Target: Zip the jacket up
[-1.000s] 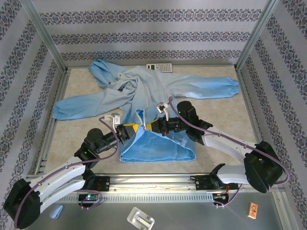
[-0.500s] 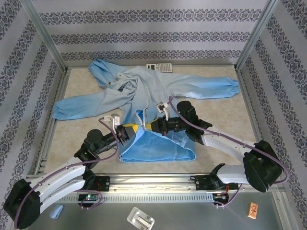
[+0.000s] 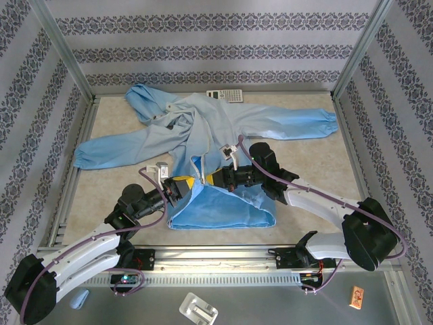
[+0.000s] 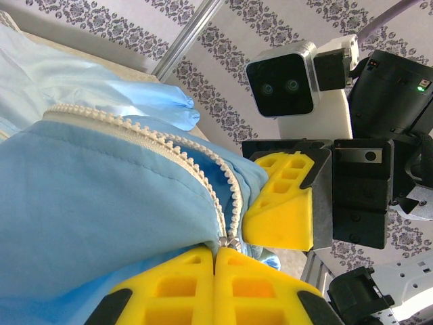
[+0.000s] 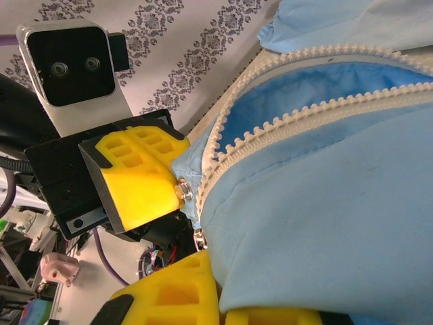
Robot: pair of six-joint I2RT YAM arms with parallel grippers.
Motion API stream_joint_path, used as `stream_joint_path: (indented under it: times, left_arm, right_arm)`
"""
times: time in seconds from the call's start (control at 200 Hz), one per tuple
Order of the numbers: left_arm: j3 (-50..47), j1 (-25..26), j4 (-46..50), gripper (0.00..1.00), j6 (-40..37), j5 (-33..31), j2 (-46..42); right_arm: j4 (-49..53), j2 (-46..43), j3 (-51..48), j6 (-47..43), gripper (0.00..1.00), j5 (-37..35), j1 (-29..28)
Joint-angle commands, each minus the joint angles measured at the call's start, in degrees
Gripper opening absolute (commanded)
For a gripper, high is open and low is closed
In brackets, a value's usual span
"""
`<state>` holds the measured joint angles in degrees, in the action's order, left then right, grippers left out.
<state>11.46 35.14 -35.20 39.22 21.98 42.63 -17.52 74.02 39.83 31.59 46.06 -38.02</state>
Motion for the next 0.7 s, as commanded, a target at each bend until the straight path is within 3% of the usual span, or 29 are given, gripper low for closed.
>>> stream_joint_path:
  times: [0.0, 0.695]
  left_arm:
    - [-0.14, -0.51, -2.98, 0.00, -0.53, -0.46, -0.61]
    - [-1.87, -0.51, -4.34, 0.00, 0.49, 0.31, -0.62]
  right_arm:
    - [-3.56, 0.56, 1.24, 0.15, 0.00, 2.53, -0.26]
    - [-7.39, 1.09, 0.51, 3.41, 0.00, 2.69, 0.55]
